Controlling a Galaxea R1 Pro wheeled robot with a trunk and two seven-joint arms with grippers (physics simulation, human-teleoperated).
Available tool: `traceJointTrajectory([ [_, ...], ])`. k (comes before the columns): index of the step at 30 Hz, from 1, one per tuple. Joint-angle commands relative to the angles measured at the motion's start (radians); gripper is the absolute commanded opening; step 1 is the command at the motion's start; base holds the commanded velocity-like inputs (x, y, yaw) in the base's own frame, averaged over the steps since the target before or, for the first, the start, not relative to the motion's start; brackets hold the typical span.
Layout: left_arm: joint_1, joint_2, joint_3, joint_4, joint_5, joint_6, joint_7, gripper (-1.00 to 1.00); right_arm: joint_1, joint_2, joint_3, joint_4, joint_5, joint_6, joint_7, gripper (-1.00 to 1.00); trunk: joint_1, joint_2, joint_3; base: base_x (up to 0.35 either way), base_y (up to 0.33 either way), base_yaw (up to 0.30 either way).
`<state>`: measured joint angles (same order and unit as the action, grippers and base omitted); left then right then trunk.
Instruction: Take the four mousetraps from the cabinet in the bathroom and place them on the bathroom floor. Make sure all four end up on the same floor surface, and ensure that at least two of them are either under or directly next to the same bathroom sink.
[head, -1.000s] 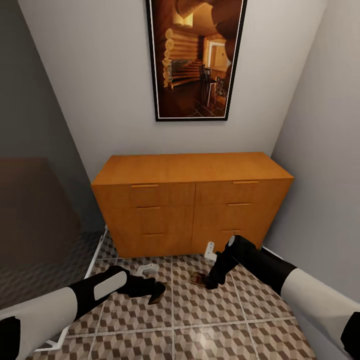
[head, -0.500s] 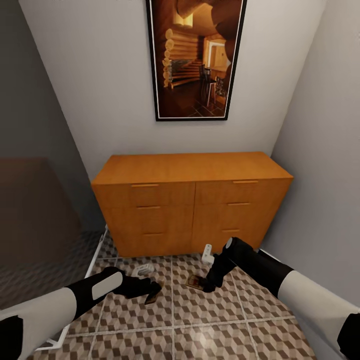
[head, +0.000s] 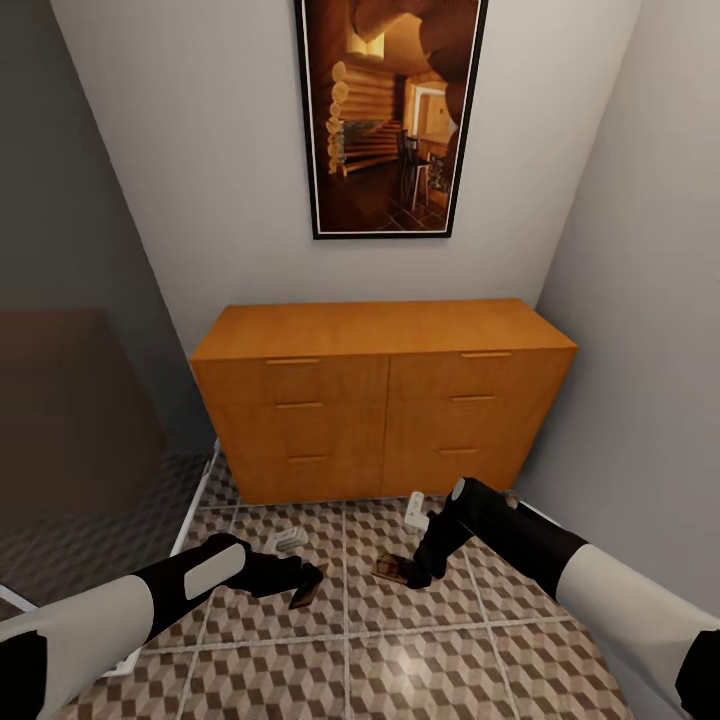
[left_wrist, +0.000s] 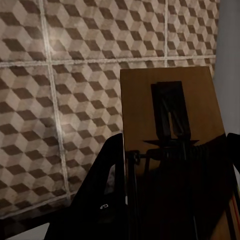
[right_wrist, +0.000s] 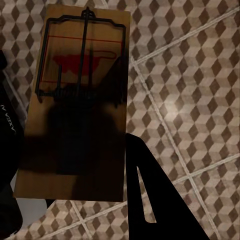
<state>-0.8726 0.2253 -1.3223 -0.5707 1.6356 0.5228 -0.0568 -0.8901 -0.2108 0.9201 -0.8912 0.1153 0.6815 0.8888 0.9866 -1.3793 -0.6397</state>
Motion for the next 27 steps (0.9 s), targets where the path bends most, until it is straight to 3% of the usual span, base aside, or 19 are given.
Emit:
traceJointTrajectory([
  [1, -0.002, 0.001, -0.006, 0.000, 0.001, -0.001, -0.004, -1.00, 0.005, 0.000, 0.001, -0.002, 0.008, 0.003, 0.003, -1.00, 0.000, -0.001, -0.001, -0.006, 0.000, 0.000],
  [4, -0.001, 0.000, -0.006, 0.001, 0.000, -0.002, -0.003, -1.00, 0.015, 0.000, 0.001, -0.004, 0.009, 0.003, -0.030, -1.00, 0.000, -0.001, -0.001, -0.002, 0.000, 0.000],
  [9, 0.000, -0.011, -0.006, 0.046, -0.001, -0.003, -0.004, -1.00, 0.019, 0.001, -0.002, -0.005, -0.013, -0.032, -0.147, -1.00, 0.000, -0.001, -0.001, 0.000, 0.000, 0.000],
  [13, 0.000, -0.019, -0.006, 0.077, 0.000, -0.003, -0.005, -1.00, 0.020, -0.001, -0.003, -0.005, -0.086, -0.060, -0.214, -1.00, 0.000, -0.001, -0.001, 0.000, 0.000, 0.000],
  [18, 0.000, -0.021, -0.005, 0.084, -0.002, -0.003, -0.005, -1.00, 0.020, -0.001, -0.001, -0.005, -0.117, -0.066, -0.232, -1.00, 0.000, -0.001, -0.001, 0.000, 0.000, 0.000],
  [27, 0.000, -0.021, -0.005, 0.085, -0.002, -0.003, -0.005, -1.00, 0.020, 0.000, 0.000, -0.005, -0.122, -0.068, -0.234, -1.00, 0.000, -0.001, -0.001, 0.000, 0.000, 0.000],
])
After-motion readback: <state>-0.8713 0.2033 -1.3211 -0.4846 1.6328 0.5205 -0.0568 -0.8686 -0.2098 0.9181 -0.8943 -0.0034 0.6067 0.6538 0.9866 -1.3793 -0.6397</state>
